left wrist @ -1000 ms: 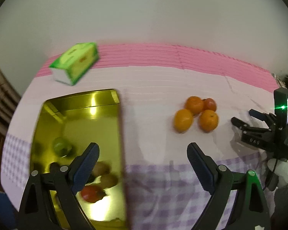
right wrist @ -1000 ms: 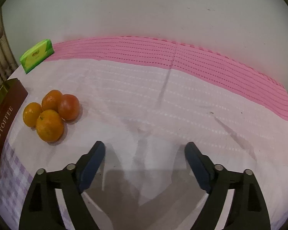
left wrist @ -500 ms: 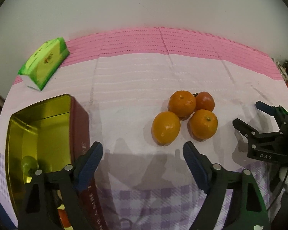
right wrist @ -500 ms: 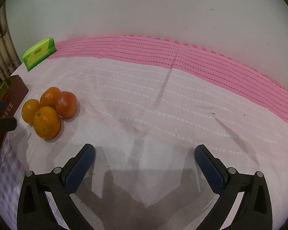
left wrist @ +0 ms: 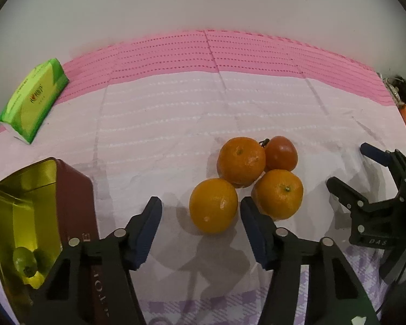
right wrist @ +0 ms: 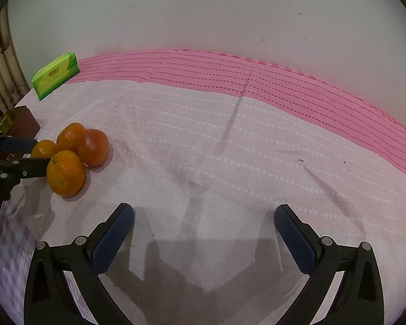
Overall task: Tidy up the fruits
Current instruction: 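Move the left gripper to the orange and grasp it, then carry the orange into the gold tin tray and release with the left gripper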
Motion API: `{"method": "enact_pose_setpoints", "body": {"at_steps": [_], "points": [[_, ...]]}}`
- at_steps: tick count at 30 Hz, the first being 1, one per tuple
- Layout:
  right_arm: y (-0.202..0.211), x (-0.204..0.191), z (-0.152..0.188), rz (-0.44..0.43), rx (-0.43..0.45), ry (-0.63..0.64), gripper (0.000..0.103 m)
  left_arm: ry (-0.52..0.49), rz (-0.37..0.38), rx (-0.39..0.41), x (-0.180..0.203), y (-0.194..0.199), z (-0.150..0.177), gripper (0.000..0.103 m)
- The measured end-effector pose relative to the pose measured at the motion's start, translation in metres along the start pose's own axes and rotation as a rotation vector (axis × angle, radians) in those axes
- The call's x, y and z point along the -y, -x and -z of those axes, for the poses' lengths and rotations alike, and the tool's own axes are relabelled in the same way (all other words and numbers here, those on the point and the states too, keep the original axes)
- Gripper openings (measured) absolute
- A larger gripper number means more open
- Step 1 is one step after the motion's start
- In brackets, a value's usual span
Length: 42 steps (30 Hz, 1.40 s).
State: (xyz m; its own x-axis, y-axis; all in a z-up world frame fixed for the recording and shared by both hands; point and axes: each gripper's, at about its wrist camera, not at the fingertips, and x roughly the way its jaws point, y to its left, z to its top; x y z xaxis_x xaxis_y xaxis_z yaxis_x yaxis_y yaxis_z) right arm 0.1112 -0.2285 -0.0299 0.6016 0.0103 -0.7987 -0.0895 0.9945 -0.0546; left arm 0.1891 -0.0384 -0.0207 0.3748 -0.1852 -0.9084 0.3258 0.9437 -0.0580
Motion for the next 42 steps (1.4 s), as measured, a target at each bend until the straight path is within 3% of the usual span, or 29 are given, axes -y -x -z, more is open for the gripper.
{"method": "enact_pose_setpoints", "body": {"at_steps": [8, 19, 27, 35, 42], "points": [[0.001, 0.001, 0.0, 0.0, 0.0, 0.0, 0.103, -0.026, 0.001, 0.001, 0.007, 0.002, 0.001, 0.031], [0.0, 0.001, 0.0, 0.0, 0.0, 0.001, 0.103, 0.019, 0.013, -0.008, 0.002, 0.022, 0.021, 0.031], [0.0, 0.001, 0.0, -0.001, 0.0, 0.001, 0.103, 0.054, 0.01, 0.08, -0.007, 0.076, 0.043, 0.031], [0.0, 0.001, 0.0, -0.001, 0.0, 0.001, 0.103, 0.17, -0.057, 0.15, -0.06, 0.126, 0.065, 0.031], [0.0, 0.001, 0.0, -0.001, 0.0, 0.001, 0.103, 0.283, -0.137, 0.137, -0.125, 0.143, 0.098, 0.031]]}}
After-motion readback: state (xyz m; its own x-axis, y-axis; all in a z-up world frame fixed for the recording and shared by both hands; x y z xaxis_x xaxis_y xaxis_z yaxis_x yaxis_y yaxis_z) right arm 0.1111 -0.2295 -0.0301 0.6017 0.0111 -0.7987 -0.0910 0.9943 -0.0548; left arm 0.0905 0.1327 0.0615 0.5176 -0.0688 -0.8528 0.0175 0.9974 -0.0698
